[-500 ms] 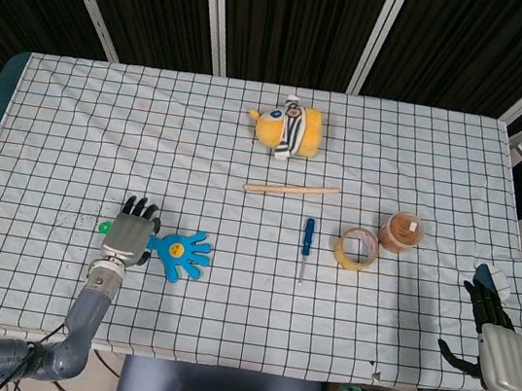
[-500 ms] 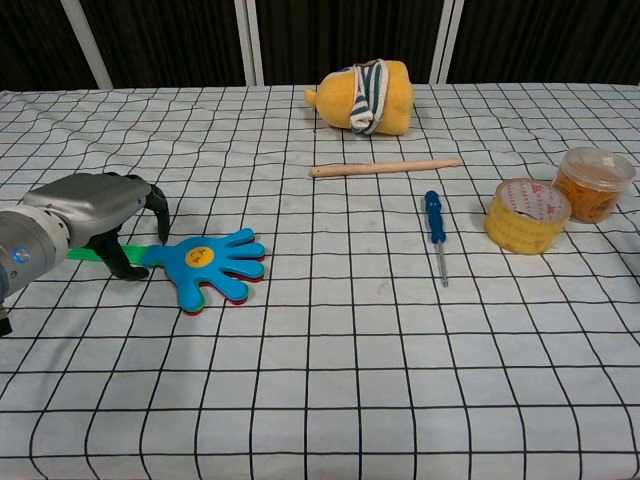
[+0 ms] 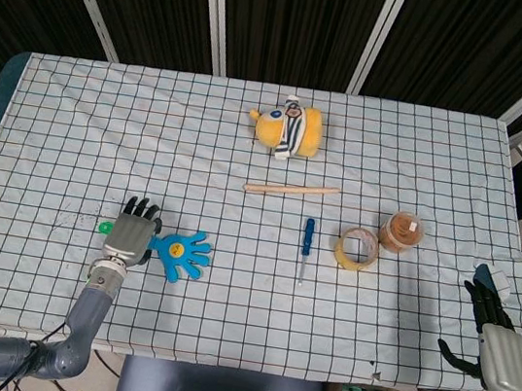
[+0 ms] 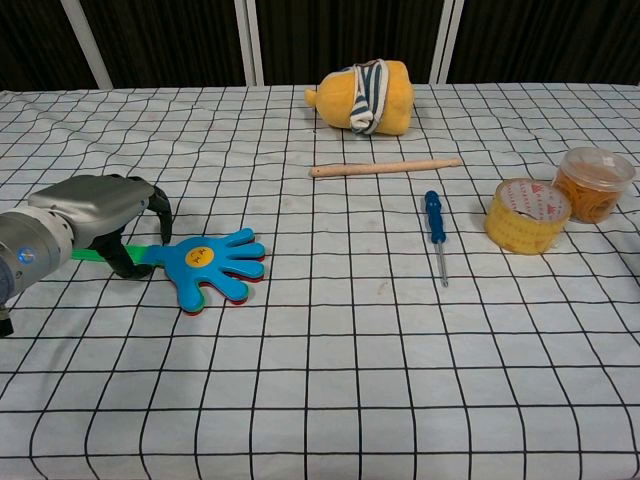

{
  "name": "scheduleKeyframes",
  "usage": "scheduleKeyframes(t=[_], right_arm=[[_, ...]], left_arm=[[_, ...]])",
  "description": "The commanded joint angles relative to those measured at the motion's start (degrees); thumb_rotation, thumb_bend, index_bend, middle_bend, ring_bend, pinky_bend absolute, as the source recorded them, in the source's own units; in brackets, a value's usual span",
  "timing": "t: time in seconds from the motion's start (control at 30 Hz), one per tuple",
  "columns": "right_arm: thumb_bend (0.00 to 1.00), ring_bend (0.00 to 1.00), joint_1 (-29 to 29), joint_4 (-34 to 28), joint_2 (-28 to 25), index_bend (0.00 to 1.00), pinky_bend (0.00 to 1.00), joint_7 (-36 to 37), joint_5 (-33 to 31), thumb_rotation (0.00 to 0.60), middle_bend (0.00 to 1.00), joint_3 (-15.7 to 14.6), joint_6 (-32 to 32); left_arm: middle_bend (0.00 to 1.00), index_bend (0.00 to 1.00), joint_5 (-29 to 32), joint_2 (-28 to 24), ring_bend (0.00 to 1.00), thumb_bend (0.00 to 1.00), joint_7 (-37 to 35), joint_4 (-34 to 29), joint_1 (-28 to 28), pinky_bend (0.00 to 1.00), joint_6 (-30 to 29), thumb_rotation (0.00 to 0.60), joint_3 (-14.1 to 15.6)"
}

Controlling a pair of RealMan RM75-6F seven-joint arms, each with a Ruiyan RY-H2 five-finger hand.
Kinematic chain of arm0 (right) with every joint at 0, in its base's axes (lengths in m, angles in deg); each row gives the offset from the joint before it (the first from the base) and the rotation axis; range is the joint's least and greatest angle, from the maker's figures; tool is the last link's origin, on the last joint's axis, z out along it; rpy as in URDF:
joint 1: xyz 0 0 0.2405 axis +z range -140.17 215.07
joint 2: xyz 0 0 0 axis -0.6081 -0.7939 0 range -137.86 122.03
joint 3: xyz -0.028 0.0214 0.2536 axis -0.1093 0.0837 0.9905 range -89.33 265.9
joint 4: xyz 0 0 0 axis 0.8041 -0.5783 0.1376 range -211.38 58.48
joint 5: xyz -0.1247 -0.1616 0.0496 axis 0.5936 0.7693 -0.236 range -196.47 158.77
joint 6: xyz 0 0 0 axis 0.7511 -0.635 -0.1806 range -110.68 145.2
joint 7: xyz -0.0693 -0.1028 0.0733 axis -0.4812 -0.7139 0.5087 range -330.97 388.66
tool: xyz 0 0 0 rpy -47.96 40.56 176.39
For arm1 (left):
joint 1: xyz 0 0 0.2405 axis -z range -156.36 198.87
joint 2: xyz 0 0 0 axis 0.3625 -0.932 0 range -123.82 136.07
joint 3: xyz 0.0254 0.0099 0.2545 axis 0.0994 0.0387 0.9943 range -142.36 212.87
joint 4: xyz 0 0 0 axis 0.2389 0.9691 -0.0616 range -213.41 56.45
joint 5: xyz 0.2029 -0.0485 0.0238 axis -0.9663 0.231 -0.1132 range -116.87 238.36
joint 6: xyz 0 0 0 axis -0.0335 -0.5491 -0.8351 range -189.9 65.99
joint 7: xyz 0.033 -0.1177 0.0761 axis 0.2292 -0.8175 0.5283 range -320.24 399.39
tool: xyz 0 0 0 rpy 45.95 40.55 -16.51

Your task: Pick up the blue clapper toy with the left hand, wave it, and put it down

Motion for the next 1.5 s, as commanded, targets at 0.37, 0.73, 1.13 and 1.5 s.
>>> scheduleKeyframes(t=[0.37,0.73,1.13,1.5], right_arm=[[0.21,0.00,0.0,-0.1,0.0,0.00,0.15,0.0,-0.1,0.600,0.00,0.1,0.0],[0.22,0.00,0.0,-0.2,-0.1,0.00,0.15,0.0,-0.2,0.600,0.00,0.1,-0.1],[0.22,0.00,0.0,-0.3,-0.1,0.00,0.15,0.1,-0.3,0.600,0.00,0.1,-0.1],[0.22,0.00,0.0,-0.3,-0.1,0.00,0.15,0.0,-0.2,0.600,0.00,0.1,-0.1]], left_arm=[[0.15,0.42,0.5,0.8,0.00,0.31,-0.3,0.6,0.5,0.02,-0.6,0.600,0.5],[0.16,0.43,0.6,0.9,0.00,0.32,-0.6,1.3,0.6,0.02,-0.6,0.600,1.2],[0.17,0.47,0.7,1.0,0.00,0.35,-1.0,1.7,0.7,0.03,-0.7,0.600,1.1],[0.29,0.58,-1.0,1.7,0.09,0.43,-3.3,1.8,0.2,0.12,-2.3,0.600,0.6]])
